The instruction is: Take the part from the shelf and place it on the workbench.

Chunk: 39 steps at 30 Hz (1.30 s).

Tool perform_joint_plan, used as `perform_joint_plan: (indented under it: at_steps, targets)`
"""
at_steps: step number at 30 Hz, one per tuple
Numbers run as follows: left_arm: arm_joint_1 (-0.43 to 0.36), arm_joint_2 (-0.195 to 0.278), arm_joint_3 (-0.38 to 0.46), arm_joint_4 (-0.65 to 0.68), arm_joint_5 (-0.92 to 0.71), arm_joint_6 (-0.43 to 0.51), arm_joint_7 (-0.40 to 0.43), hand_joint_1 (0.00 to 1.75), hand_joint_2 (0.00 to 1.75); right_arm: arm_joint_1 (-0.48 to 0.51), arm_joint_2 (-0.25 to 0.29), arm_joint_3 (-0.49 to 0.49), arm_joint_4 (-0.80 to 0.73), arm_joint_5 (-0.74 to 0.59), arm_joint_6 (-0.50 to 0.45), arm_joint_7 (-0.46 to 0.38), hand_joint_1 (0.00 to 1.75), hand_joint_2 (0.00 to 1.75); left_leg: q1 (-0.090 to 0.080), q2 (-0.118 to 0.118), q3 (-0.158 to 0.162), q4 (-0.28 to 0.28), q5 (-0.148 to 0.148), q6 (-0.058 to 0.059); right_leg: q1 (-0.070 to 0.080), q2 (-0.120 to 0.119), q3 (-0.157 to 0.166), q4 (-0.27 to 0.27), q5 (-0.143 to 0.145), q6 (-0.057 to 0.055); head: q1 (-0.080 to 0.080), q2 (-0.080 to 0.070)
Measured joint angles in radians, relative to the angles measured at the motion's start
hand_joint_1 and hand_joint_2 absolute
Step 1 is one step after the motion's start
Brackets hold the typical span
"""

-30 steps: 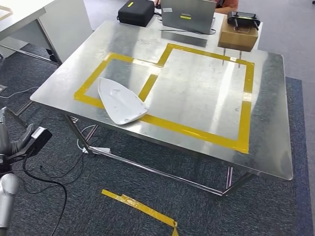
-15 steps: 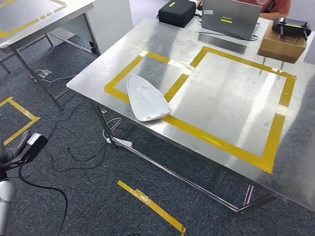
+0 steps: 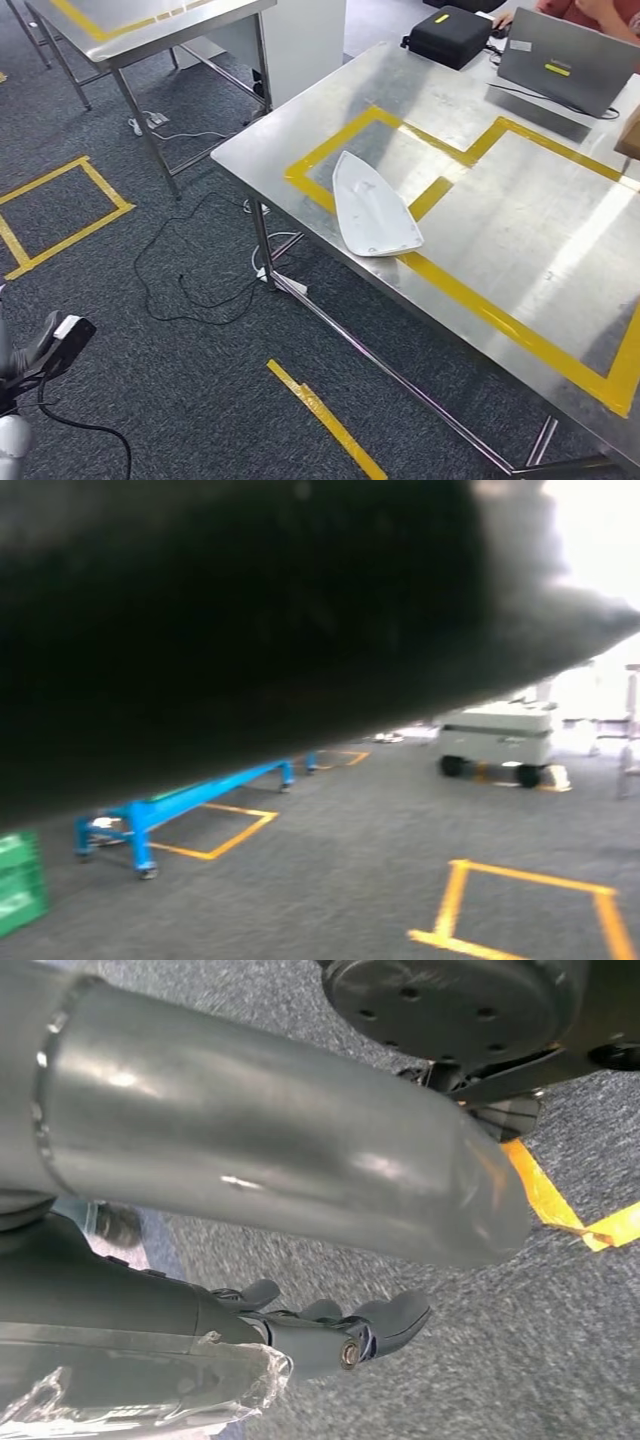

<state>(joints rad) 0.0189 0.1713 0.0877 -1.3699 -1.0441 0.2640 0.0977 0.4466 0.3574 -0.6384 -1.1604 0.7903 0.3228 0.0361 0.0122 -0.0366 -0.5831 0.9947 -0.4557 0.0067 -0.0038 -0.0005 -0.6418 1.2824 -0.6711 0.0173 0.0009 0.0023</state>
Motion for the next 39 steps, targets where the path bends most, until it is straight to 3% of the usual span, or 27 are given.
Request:
perform_joint_plan:
  at_steps: [2,4,6,8,10,12,14,15,17,19,21,23,25,27,29,30,31,34,36,39]
  targets:
    - [0.007,-0.005,0.006,0.0,0.0,0.0,0.0,0.0,0.0,0.0,0.0,0.0,0.0,0.0,-0.001,0.001,0.0,0.0,0.0,-0.029,0.004,0.0,0.0,0.0,0.0,0.019,0.044,-0.112,0.079,-0.008,0.0,0.0]
    - [0.008,-0.009,0.009,0.0,0.0,0.001,0.0,0.0,0.0,0.0,0.0,0.002,0.0,0.0,-0.002,0.001,0.0,0.0,-0.001,-0.057,0.002,0.003,0.001,-0.006,-0.003,0.069,0.097,-0.237,0.135,-0.017,0.001,0.0]
    - [0.011,-0.012,0.013,0.0,0.0,0.002,0.0,0.0,0.0,0.002,0.0,0.003,0.0,0.0,-0.002,0.002,0.0,0.0,0.003,-0.081,-0.007,0.004,0.006,-0.018,-0.003,0.093,0.117,-0.276,0.14,-0.022,0.001,0.0]
    - [0.022,-0.014,0.02,0.0,0.001,0.003,0.0,0.0,0.0,0.002,0.0,0.005,-0.001,0.0,-0.002,0.002,0.0,0.0,0.007,-0.096,-0.014,0.004,0.009,-0.032,-0.002,0.071,0.124,-0.284,0.145,-0.028,0.001,0.0]
    - [0.037,-0.016,0.031,0.001,0.007,0.006,-0.004,0.0,0.0,0.003,0.0,0.007,-0.002,-0.001,-0.003,0.001,0.0,0.0,0.005,-0.058,-0.032,0.045,-0.018,-0.041,-0.004,0.045,0.131,-0.295,0.151,-0.038,-0.004,0.0]
    - [0.057,-0.022,0.043,0.006,0.021,0.009,-0.02,0.0,0.0,0.006,0.0,0.008,-0.002,-0.005,-0.005,0.0,0.0,0.0,0.004,0.001,-0.085,0.158,-0.081,-0.048,-0.003,0.017,0.137,-0.3,0.15,-0.046,-0.01,0.0]
    - [0.092,-0.035,0.061,0.021,0.036,0.013,-0.049,0.0,0.0,0.008,0.0,0.01,-0.002,-0.013,-0.013,0.001,0.0,0.0,0.007,0.023,-0.134,0.264,-0.119,-0.054,-0.002,-0.009,0.138,-0.299,0.146,-0.048,-0.01,0.0]
    - [0.112,-0.043,0.073,0.031,0.041,0.015,-0.066,0.0,0.0,0.009,0.0,0.012,-0.002,-0.019,-0.019,0.002,0.0,0.0,0.009,0.027,-0.138,0.274,-0.114,-0.056,-0.002,-0.021,0.14,-0.299,0.144,-0.048,-0.01,0.0]
    - [0.144,-0.062,0.104,0.055,0.045,0.018,-0.1,0.0,0.0,0.012,0.0,0.02,-0.002,-0.035,-0.032,0.008,0.0,0.0,0.01,0.041,-0.087,0.186,-0.06,-0.057,-0.001,-0.043,0.146,-0.299,0.138,-0.043,-0.01,0.0]
    - [0.163,-0.083,0.138,0.079,0.043,0.018,-0.131,0.0,0.0,0.014,0.0,0.033,-0.002,-0.051,-0.043,0.016,0.0,0.0,0.006,0.081,-0.015,0.059,-0.016,-0.05,0.004,-0.063,0.153,-0.298,0.127,-0.034,-0.011,0.0]
    - [0.178,-0.105,0.172,0.101,0.041,0.018,-0.154,0.0,0.0,0.015,0.0,0.044,-0.002,-0.062,-0.052,0.022,0.0,0.0,-0.001,0.099,0.014,0.008,-0.011,-0.037,0.01,-0.081,0.156,-0.298,0.117,-0.023,-0.009,0.0]
    - [0.194,-0.125,0.203,0.121,0.04,0.018,-0.168,0.0,0.0,0.014,0.0,0.052,-0.002,-0.069,-0.058,0.024,0.0,0.0,-0.002,0.079,0.015,0.004,-0.01,-0.023,0.009,-0.094,0.165,-0.297,0.109,-0.013,-0.006,0.0]
    - [0.202,-0.141,0.228,0.135,0.037,0.016,-0.175,0.0,0.0,0.015,0.0,0.058,-0.002,-0.073,-0.059,0.024,0.0,0.0,0.001,0.061,0.015,0.0,-0.007,-0.01,0.006,-0.064,0.158,-0.256,0.077,-0.002,-0.002,0.0]
    - [0.203,-0.159,0.248,0.144,0.031,0.008,-0.18,0.0,0.0,0.017,0.0,0.061,-0.002,-0.077,-0.059,0.025,0.0,0.0,0.001,0.042,0.013,-0.001,-0.006,-0.001,0.004,-0.017,0.105,-0.138,0.012,0.002,0.002,0.0]
    - [0.207,-0.182,0.274,0.156,0.028,-0.004,-0.189,0.0,0.0,0.021,0.0,0.063,-0.002,-0.084,-0.061,0.027,0.0,0.0,-0.001,0.023,0.013,-0.001,-0.006,0.002,0.003,-0.002,0.042,-0.016,-0.033,0.0,0.002,0.0]
    - [0.21,-0.195,0.289,0.164,0.026,-0.01,-0.194,0.0,0.0,0.023,0.0,0.064,-0.003,-0.088,-0.062,0.027,0.0,0.0,-0.002,0.013,0.014,-0.001,-0.006,0.002,0.003,-0.001,0.027,0.001,-0.026,-0.001,0.002,0.0]
    - [0.213,-0.208,0.305,0.171,0.024,-0.015,-0.201,0.0,0.0,0.027,0.0,0.065,-0.005,-0.093,-0.062,0.028,0.0,0.0,-0.003,0.003,0.015,-0.001,-0.006,0.002,0.003,0.0,0.031,-0.02,0.0,-0.003,0.002,0.0]
    - [0.219,-0.249,0.357,0.187,0.019,-0.044,-0.235,0.0,0.0,0.036,0.0,0.07,-0.015,-0.113,-0.066,0.036,0.0,0.0,-0.005,-0.02,0.018,0.001,-0.008,-0.001,0.003,0.02,0.106,-0.213,0.109,-0.013,0.003,0.0]
    - [0.22,-0.279,0.402,0.193,0.019,-0.077,-0.263,0.0,0.0,0.042,0.0,0.074,-0.022,-0.129,-0.073,0.044,0.0,0.0,-0.006,-0.031,0.016,0.004,-0.007,-0.009,0.004,0.032,0.131,-0.279,0.129,-0.018,0.004,0.0]
    - [0.221,-0.315,0.469,0.199,0.019,-0.115,-0.284,0.0,0.0,0.052,0.0,0.085,-0.032,-0.143,-0.081,0.051,0.0,0.0,-0.002,-0.029,0.012,0.012,-0.013,-0.026,0.006,0.025,0.138,-0.287,0.134,-0.034,0.004,0.0]
